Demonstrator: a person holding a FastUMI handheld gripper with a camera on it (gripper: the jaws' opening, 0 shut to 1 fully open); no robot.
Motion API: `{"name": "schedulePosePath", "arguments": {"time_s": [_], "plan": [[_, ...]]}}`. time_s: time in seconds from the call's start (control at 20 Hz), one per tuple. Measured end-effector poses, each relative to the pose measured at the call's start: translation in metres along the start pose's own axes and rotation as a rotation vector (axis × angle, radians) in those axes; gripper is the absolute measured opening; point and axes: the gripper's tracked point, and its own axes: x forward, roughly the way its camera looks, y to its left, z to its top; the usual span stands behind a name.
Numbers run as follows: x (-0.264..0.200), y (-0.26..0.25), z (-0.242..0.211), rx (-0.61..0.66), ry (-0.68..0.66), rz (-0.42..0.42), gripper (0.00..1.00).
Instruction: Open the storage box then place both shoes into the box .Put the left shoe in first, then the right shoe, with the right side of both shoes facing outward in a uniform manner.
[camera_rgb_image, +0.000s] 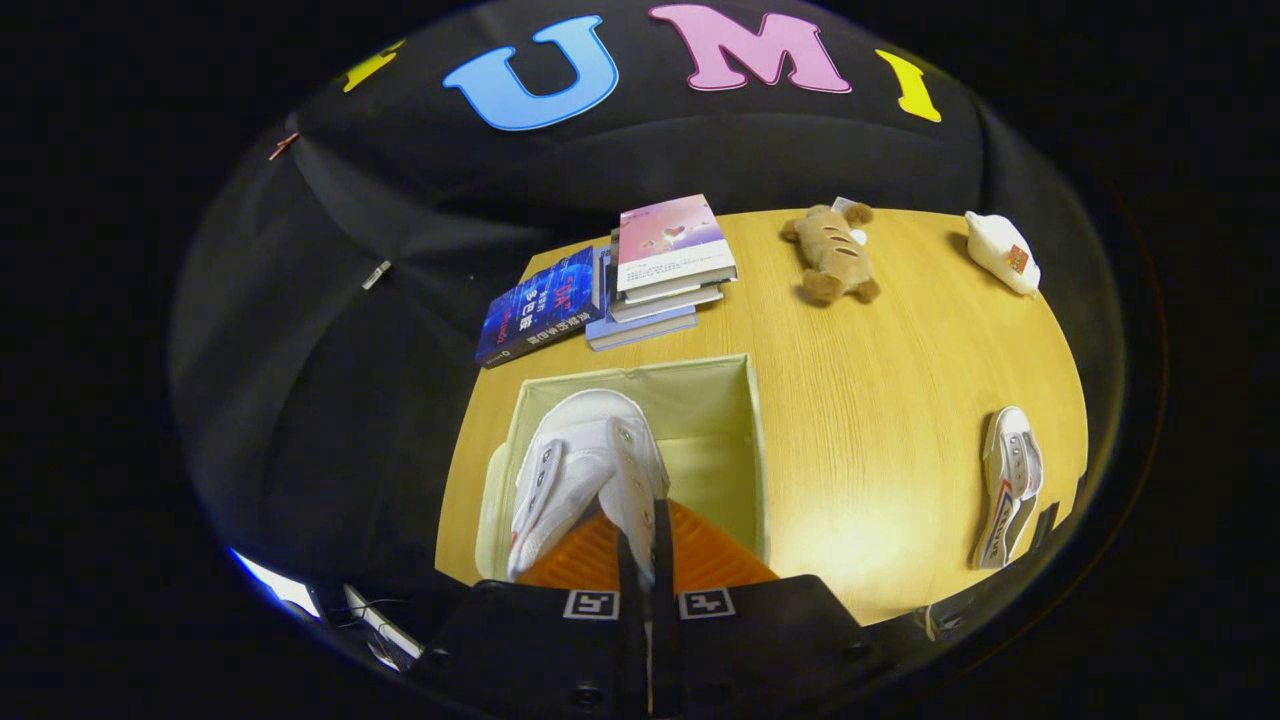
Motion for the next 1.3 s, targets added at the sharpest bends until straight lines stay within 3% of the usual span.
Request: {"name": "schedulePosePath", "arguments": {"time_s": [0.25,0.35,0.45,0.55,0.65,0.8,1.05,1.3], "plan": [[0.039,0.007,-0.014,0.089,0.056,-0.034,0.07],[0.053,0.018,-0.022,0.105,0.095,0.008,0.07],[0.054,0.038,-0.038,0.117,0.166,0.101,0.31],[0.048,0.041,-0.044,0.086,0.185,0.131,0.65],[0.042,0.038,-0.045,0.04,0.177,0.14,0.71],[0.025,0.035,-0.039,0.012,0.143,0.177,0.89],[-0.021,0.002,-0.002,-0.033,0.017,0.233,0.89],[-0.073,-0.098,0.039,-0.071,-0.144,0.121,0.88]]}}
